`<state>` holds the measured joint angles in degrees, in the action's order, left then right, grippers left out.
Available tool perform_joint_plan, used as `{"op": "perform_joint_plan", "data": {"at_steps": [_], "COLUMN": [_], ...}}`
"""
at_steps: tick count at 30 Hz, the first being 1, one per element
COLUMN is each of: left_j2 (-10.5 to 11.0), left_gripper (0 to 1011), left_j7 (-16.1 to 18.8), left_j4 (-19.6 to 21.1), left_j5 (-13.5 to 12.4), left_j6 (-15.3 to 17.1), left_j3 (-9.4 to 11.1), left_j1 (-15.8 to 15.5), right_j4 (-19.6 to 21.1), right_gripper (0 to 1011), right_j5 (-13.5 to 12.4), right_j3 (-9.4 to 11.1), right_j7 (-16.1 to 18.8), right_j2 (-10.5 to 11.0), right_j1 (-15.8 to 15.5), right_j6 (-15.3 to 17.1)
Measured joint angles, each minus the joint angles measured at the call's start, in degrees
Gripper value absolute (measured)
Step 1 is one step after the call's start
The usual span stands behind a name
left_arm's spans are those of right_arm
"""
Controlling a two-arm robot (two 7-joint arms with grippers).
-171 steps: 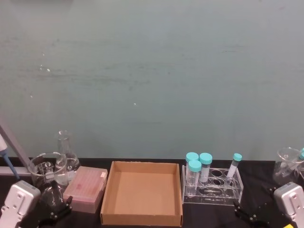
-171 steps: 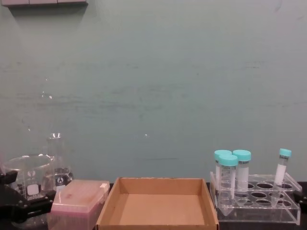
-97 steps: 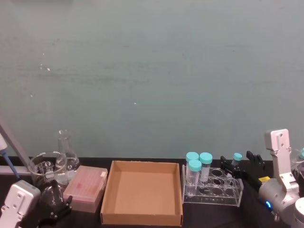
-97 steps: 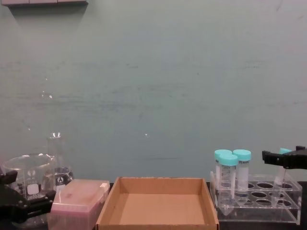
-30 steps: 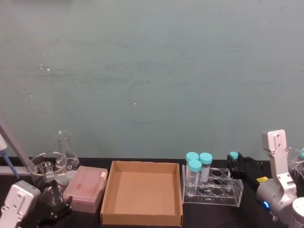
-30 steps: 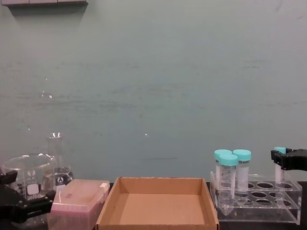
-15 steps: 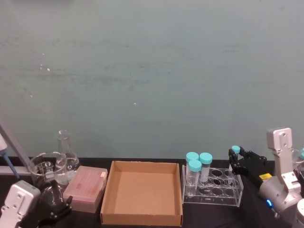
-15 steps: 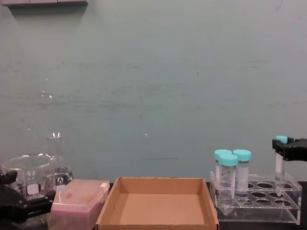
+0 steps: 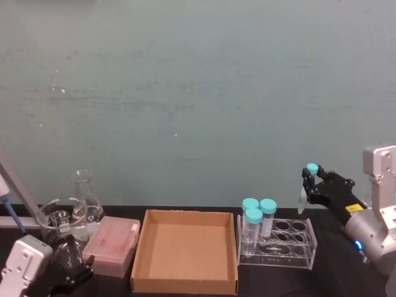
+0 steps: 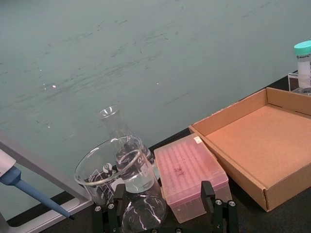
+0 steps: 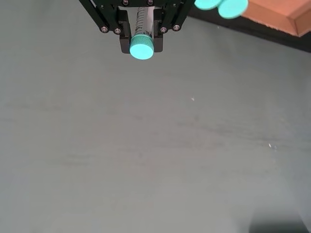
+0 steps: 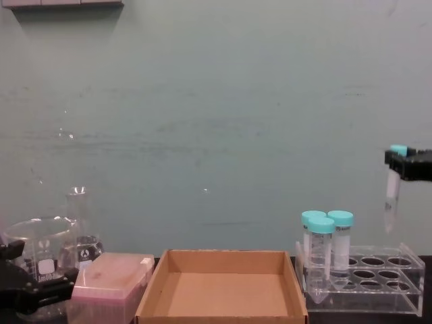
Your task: Use the right hand to move the test tube from the test tube rack into the box.
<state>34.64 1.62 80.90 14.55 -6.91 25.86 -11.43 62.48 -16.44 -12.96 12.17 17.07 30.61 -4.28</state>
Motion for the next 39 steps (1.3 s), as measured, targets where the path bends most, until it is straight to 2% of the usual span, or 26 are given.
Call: {"op": "perform_joint_plan", "data": {"at_steps": [9, 18, 25, 32, 39], "left_j2": [0.0, 0.0, 0.0, 0.0, 0.0], "left_gripper": [1000, 1000, 1000, 1000, 1000], "left_j7": [0.0, 0.0, 0.0, 0.0, 0.0], "left_j4": [0.0, 0.0, 0.0, 0.0, 0.0], "left_j5": [0.0, 0.0, 0.0, 0.0, 0.0], "left_j6": [0.0, 0.0, 0.0, 0.0, 0.0], "left_j3": [0.0, 0.0, 0.0, 0.0, 0.0], "left_j1": [0.0, 0.0, 0.0, 0.0, 0.0], "right_j4": [5.4, 7.7, 9.2, 10.3, 9.2], "right_gripper": [269, 269, 269, 269, 269], "right_j5": [-0.2, 1.0, 2.0, 2.5, 2.9], "right_j3": [1.3, 0.6, -1.7, -4.5, -7.4], "right_j7": [2.1, 4.1, 5.4, 6.3, 6.7], "right_j2": [-0.2, -2.2, -4.8, -7.0, -9.2], "right_j1": [-0.3, 2.6, 4.9, 5.5, 6.2], "right_j6": [1.4, 2.2, 3.0, 4.7, 7.4]}}
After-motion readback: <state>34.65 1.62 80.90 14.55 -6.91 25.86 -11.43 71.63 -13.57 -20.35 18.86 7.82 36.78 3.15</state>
